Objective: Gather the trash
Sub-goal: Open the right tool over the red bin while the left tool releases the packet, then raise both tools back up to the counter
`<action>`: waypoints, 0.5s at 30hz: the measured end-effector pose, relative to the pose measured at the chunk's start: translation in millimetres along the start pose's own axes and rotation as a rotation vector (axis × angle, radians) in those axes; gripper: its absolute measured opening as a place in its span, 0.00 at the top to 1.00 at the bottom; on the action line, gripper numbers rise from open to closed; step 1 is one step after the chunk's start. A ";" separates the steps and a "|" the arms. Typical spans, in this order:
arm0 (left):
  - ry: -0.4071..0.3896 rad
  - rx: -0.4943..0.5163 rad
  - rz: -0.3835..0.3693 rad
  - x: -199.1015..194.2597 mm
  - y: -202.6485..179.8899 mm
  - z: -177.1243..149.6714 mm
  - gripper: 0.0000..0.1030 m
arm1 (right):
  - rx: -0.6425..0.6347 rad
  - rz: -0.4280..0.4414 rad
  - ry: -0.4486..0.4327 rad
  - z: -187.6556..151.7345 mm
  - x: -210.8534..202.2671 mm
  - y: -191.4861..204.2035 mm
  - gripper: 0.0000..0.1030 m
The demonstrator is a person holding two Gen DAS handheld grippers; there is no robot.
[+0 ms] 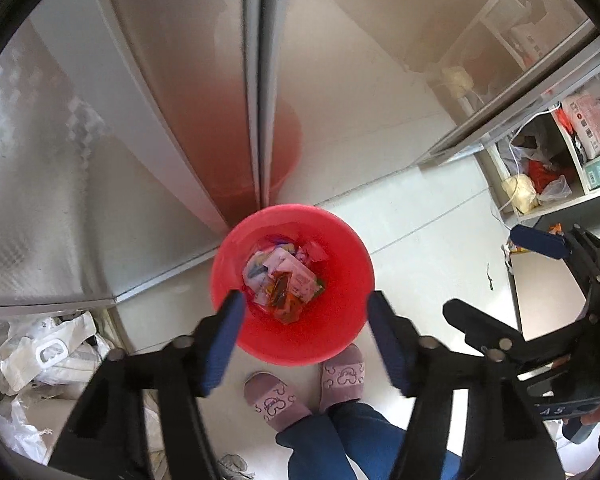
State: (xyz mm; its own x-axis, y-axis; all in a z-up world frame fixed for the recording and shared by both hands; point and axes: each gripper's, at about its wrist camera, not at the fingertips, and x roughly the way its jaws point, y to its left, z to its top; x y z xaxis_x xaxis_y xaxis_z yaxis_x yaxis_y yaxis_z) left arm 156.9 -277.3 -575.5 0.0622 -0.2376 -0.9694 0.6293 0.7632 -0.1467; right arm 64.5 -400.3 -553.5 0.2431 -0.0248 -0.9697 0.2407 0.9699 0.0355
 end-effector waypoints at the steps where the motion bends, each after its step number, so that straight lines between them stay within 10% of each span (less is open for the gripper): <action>1: -0.005 0.001 0.008 -2.7 0.6 0.4 0.37 | -0.003 0.000 -0.001 0.3 -1.3 1.1 0.02; 15: -0.074 -0.095 0.062 -147.2 17.5 -16.2 0.26 | -0.105 0.012 -0.066 20.4 -118.4 45.9 0.02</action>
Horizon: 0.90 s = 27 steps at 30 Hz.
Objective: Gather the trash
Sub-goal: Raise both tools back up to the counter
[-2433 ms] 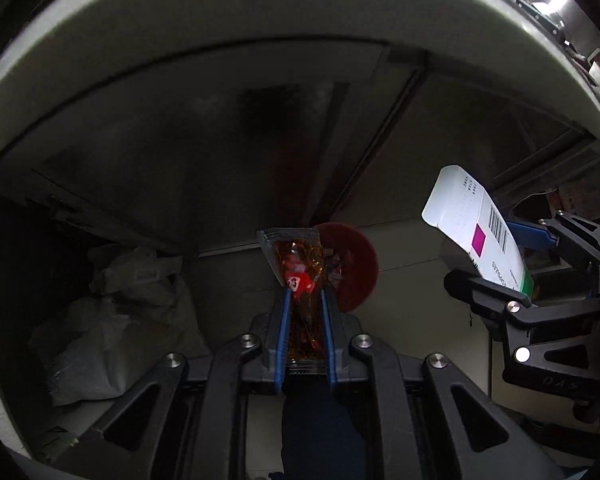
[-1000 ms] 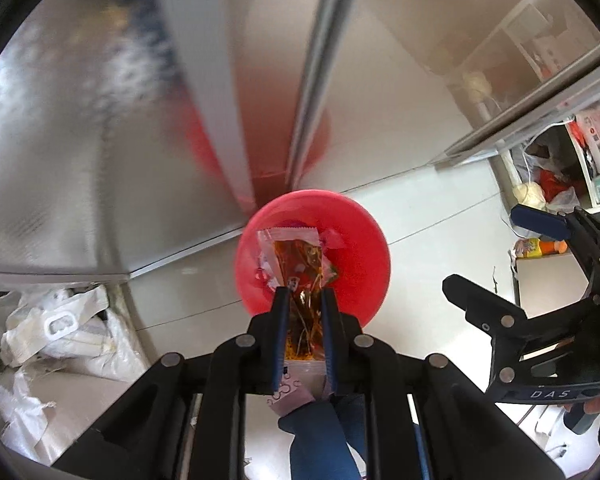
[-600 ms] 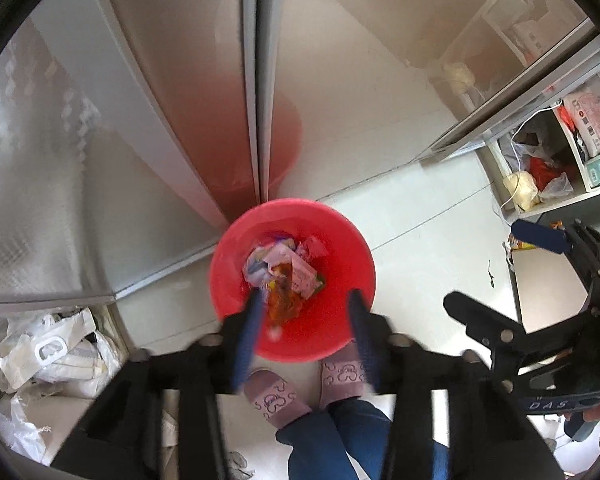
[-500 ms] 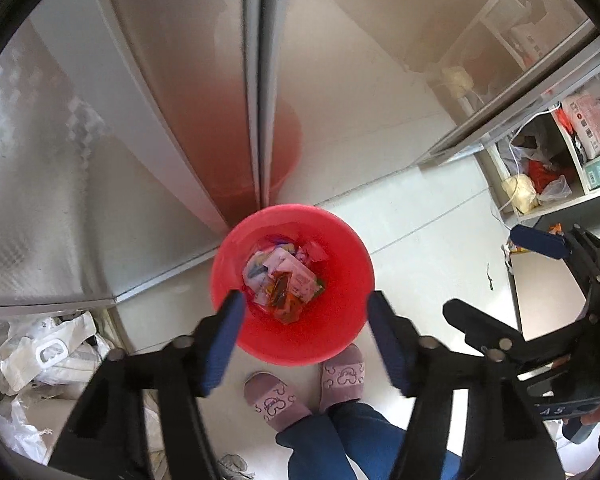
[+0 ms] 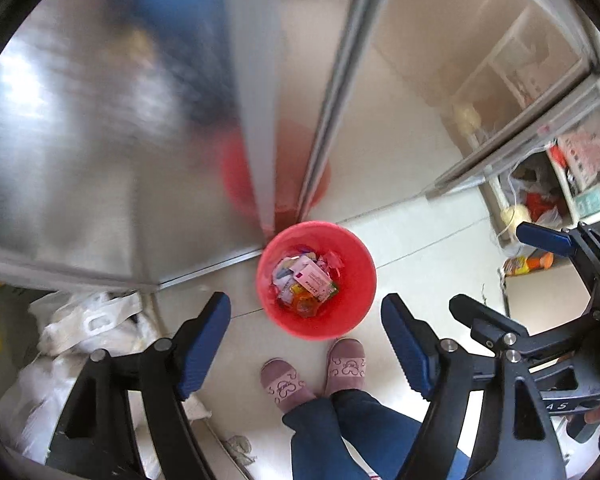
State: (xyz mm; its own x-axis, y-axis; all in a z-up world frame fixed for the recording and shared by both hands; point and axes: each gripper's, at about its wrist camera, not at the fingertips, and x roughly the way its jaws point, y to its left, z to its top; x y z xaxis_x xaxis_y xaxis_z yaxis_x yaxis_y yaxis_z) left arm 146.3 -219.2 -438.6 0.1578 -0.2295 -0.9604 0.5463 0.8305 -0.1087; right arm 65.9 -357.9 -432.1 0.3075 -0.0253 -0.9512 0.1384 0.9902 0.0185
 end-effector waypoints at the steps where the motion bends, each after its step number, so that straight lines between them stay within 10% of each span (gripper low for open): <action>1: -0.009 -0.015 0.004 -17.7 0.3 0.1 0.25 | -0.008 0.003 -0.009 3.3 -15.6 5.3 0.02; 14: -0.196 -0.146 0.182 -233.7 12.0 10.9 0.15 | -0.167 0.011 -0.212 65.3 -205.8 48.7 0.02; 27: -0.360 -0.229 0.299 -319.7 53.6 60.8 0.02 | -0.288 -0.011 -0.402 148.6 -279.6 67.6 0.02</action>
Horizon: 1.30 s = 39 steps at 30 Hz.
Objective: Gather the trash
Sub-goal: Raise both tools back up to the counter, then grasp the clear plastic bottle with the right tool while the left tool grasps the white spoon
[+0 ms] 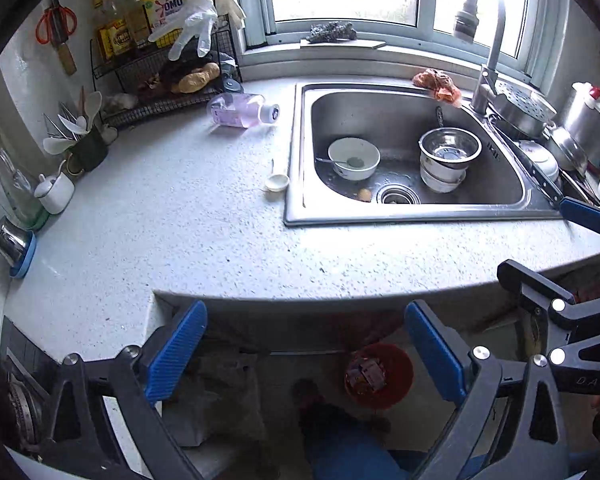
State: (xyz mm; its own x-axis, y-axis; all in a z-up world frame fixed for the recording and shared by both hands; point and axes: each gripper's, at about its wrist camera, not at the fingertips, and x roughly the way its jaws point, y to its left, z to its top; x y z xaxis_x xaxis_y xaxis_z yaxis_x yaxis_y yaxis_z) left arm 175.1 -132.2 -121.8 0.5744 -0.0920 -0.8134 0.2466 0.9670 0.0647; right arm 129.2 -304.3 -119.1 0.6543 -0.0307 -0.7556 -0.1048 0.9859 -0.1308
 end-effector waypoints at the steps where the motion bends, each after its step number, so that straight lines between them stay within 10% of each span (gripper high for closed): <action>1: 0.001 -0.007 0.006 1.8 6.4 5.7 0.02 | -0.006 0.000 -0.003 6.4 3.2 0.4 0.02; 27: 0.055 -0.175 0.031 140.6 234.2 201.4 0.01 | -0.159 0.010 0.047 236.8 161.3 90.2 0.02; 39: 0.171 -0.229 0.051 221.9 296.0 234.0 0.01 | -0.294 0.077 0.185 292.6 261.4 124.8 0.02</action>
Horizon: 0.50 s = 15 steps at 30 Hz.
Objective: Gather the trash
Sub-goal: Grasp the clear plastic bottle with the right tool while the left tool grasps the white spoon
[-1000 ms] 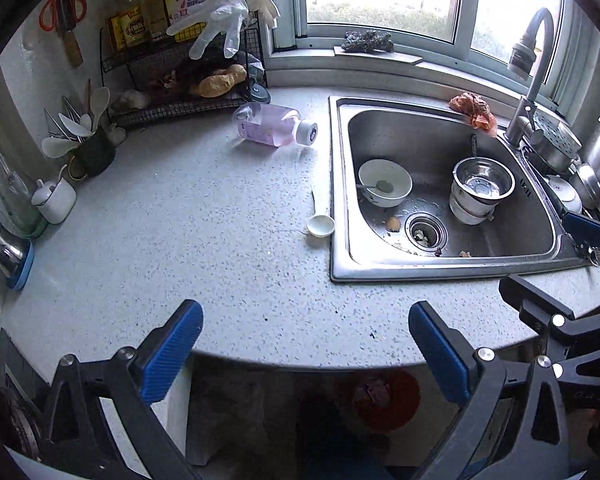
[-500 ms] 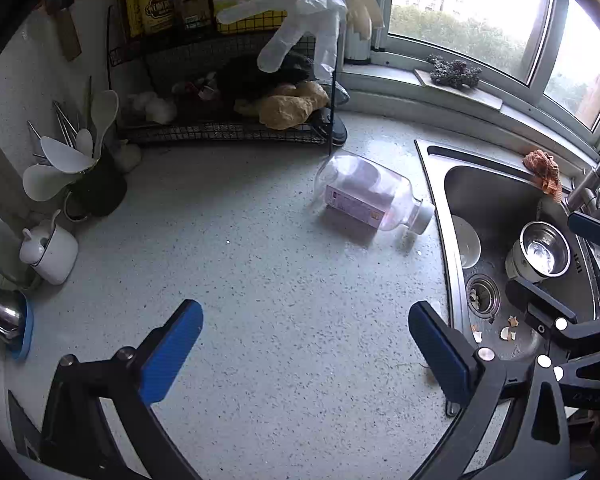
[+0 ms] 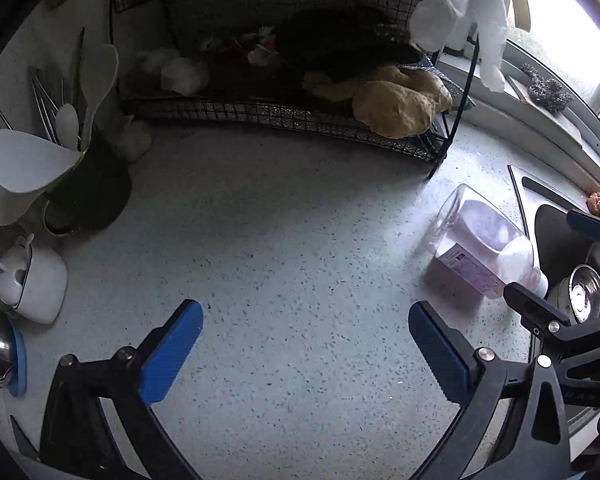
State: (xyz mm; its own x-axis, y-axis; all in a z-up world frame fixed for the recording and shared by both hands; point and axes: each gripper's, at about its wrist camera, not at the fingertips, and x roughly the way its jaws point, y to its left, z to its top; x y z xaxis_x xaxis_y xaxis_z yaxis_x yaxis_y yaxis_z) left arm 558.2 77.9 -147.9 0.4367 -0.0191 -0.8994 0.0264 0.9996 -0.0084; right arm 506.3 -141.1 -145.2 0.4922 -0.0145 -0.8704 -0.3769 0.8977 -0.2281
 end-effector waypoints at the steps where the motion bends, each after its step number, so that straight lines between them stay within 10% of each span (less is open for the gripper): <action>1: 0.010 -0.003 0.007 5.7 2.1 2.1 0.01 | -0.013 0.012 0.012 3.6 6.9 1.0 0.02; 15: 0.113 0.006 0.002 56.4 11.7 5.5 0.01 | -0.082 0.157 0.143 22.9 68.4 13.2 0.06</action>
State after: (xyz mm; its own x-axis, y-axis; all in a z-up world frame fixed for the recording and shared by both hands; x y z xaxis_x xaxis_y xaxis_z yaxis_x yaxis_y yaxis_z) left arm 588.1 88.4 -196.4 0.3324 -0.0144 -0.9430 0.0310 0.9995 -0.0043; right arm 552.9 -120.1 -197.7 0.3080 0.0553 -0.9498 -0.5056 0.8552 -0.1142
